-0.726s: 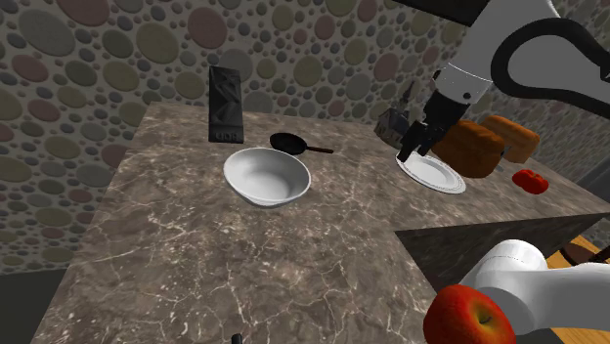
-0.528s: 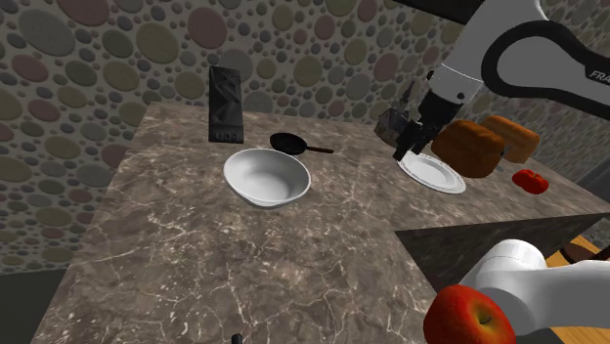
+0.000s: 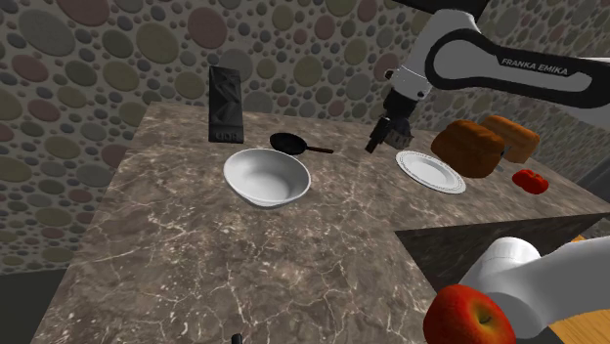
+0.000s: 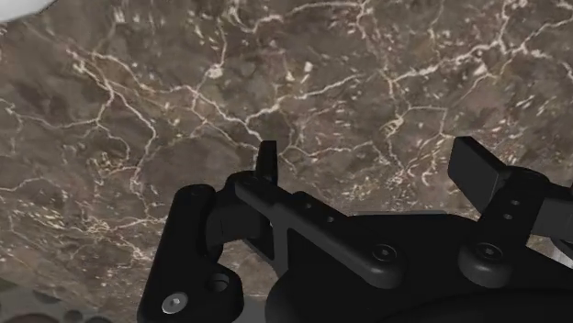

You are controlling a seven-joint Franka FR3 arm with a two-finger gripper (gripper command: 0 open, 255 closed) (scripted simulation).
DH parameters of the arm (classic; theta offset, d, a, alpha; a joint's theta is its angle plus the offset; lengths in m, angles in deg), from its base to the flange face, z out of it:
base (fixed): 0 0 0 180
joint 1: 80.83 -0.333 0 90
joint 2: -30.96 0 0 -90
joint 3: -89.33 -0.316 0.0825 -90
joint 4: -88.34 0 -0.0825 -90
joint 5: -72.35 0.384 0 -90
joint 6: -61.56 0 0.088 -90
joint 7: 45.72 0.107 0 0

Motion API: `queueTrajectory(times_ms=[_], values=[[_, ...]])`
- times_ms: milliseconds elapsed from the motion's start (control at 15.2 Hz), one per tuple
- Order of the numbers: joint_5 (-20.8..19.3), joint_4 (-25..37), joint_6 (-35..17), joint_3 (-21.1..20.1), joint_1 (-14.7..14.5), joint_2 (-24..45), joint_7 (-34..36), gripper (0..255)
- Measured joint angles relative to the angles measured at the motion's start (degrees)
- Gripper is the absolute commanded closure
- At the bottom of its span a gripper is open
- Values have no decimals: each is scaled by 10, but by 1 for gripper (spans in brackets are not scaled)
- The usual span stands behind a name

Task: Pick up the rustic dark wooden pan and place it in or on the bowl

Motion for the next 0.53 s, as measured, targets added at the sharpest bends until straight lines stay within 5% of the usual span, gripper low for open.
queueTrajectory(times_ms=[528], values=[[52, 116, -49, 42, -51, 173, -200, 0]])
